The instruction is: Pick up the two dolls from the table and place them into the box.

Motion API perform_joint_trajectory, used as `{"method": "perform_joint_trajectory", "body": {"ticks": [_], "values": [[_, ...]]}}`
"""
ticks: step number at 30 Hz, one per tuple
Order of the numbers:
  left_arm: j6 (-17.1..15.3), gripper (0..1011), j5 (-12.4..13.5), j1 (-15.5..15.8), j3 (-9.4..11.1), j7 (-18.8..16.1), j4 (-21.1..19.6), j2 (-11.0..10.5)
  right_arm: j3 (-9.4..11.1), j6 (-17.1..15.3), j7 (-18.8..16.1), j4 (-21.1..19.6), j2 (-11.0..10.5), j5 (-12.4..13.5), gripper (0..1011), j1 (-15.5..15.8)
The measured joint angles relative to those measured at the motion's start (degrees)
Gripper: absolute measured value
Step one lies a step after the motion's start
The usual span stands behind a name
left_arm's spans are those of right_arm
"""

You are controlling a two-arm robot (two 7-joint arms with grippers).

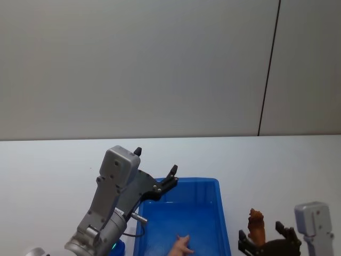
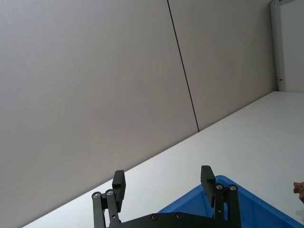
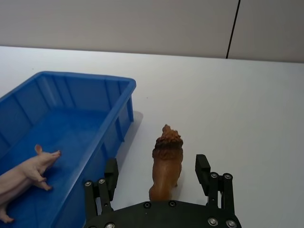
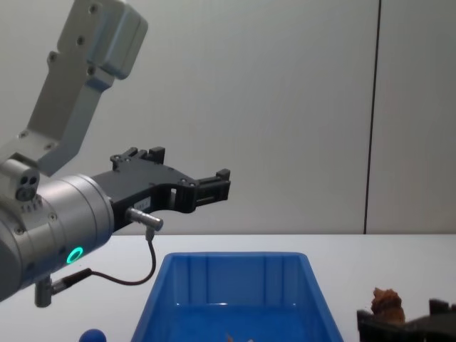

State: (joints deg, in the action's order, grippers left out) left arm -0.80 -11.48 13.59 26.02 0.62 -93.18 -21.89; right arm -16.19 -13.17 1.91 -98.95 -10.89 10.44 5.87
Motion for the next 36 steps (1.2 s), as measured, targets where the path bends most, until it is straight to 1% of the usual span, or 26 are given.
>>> {"method": "perform_joint_trajectory", "body": {"ticks": [12, 14, 16, 18, 20, 22, 23, 25, 26, 28, 30, 32, 34, 35, 36], "values": [[0.00, 1001, 0.00, 0.00, 0.00, 0.00, 0.00, 0.00, -0.83, 0.19, 0.97, 4.05, 1.81, -1.25, 1001, -0.61], [0.00, 1001, 0.00, 0.00, 0.00, 0.00, 0.00, 0.00, -0.92, 0.23, 1.13, 4.81, 2.16, -1.42, 976, -0.81], [0.00, 1001, 0.00, 0.00, 0.00, 0.00, 0.00, -0.01, -0.97, 0.24, 1.23, 5.14, 2.32, -1.48, 924, -0.91], [0.00, 1001, 0.00, 0.00, 0.00, 0.00, 0.00, 0.00, -1.01, 0.26, 1.43, 5.78, 2.58, -1.57, 901, -1.08], [0.00, 1001, 0.00, 0.00, 0.00, 0.00, 0.00, 0.00, -1.03, 0.30, 1.62, 6.35, 2.82, -1.62, 831, -1.23], [0.00, 1001, 0.00, 0.00, 0.00, 0.00, 0.00, 0.00, -1.04, 0.33, 1.75, 6.62, 2.93, -1.65, 791, -1.30], [0.00, 1001, 0.00, 0.00, 0.00, 0.00, 0.00, 0.00, -1.04, 0.37, 1.85, 6.84, 3.05, -1.67, 737, -1.35], [0.00, 1001, 0.00, 0.00, 0.00, 0.00, 0.00, 0.00, -1.04, 0.48, 2.05, 7.13, 3.20, -1.72, 704, -1.38], [0.00, 1001, 0.00, 0.00, 0.00, 0.00, 0.00, 0.00, -1.04, 0.52, 2.08, 7.19, 3.24, -1.73, 643, -1.38], [0.00, 1001, 0.00, 0.00, 0.00, 0.00, 0.00, 0.00, -1.04, 0.62, 2.18, 7.28, 3.30, -1.81, 599, -1.38], [0.00, 1001, 0.00, 0.00, 0.00, 0.00, 0.00, 0.00, -1.04, 0.83, 2.34, 7.30, 3.39, -1.97, 518, -1.34], [0.00, 1001, 0.00, 0.00, 0.00, 0.00, 0.00, 0.00, -1.04, 0.98, 2.44, 7.27, 3.41, -2.13, 481, -1.26], [0.00, 1001, 0.00, 0.00, 0.00, 0.00, 0.00, -0.01, -1.07, 1.33, 2.60, 6.98, 3.42, -2.49, 403, -1.09], [0.00, 1001, 0.00, 0.00, 0.00, 0.00, 0.00, -0.01, -1.09, 1.61, 2.71, 6.62, 3.41, -2.79, 389, -0.94], [0.00, 1001, 0.00, 0.00, 0.00, 0.00, 0.00, -0.01, -1.09, 1.61, 2.71, 6.62, 3.41, -2.79, 338, -0.94]]}}
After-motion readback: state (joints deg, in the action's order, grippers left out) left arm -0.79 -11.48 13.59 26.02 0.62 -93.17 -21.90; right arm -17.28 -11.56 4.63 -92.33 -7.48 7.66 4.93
